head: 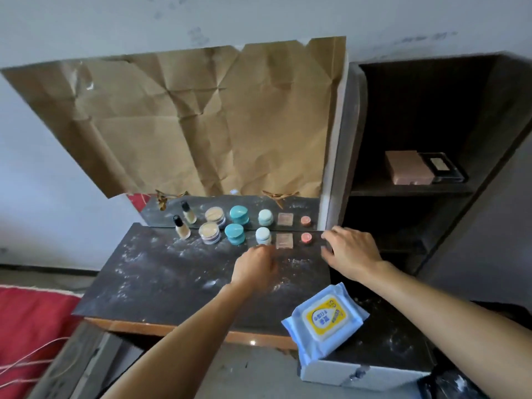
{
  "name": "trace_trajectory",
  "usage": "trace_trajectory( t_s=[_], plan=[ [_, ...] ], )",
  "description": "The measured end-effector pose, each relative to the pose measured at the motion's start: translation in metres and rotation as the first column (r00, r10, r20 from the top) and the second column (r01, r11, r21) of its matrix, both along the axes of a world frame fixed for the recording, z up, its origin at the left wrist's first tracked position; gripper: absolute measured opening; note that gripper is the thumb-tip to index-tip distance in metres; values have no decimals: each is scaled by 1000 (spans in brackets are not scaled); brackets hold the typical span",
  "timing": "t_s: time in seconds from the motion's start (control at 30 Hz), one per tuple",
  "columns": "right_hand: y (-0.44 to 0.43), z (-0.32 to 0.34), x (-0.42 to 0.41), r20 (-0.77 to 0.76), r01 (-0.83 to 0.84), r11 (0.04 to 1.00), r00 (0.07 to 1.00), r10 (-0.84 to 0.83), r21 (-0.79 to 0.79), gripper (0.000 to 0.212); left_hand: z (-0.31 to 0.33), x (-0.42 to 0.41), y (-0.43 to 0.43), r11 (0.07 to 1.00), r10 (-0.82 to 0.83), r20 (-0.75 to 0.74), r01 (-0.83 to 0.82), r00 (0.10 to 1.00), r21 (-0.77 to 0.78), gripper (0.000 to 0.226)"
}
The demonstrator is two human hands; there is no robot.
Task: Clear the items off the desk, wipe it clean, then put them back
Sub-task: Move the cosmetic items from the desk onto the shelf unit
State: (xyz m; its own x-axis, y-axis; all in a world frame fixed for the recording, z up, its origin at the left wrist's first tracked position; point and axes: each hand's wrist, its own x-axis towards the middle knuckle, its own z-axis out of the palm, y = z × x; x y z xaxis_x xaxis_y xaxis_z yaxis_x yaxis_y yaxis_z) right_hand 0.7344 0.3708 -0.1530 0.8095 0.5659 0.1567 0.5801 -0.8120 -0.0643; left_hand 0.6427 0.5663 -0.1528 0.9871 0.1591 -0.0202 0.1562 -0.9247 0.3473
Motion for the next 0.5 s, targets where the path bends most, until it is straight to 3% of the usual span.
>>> trace_trajectory(
  t_s=[0.23, 0.5],
  plan=[
    [115, -24, -37, -86, -99, 994, 992, 94, -46, 30, -24, -61, 121, 977, 214, -87, -215, 973, 1, 19],
    [225, -57, 1, -196, -149, 987, 971, 135, -57, 37, -64, -47, 229, 909, 401, -126, -412, 907, -70, 26]
  ],
)
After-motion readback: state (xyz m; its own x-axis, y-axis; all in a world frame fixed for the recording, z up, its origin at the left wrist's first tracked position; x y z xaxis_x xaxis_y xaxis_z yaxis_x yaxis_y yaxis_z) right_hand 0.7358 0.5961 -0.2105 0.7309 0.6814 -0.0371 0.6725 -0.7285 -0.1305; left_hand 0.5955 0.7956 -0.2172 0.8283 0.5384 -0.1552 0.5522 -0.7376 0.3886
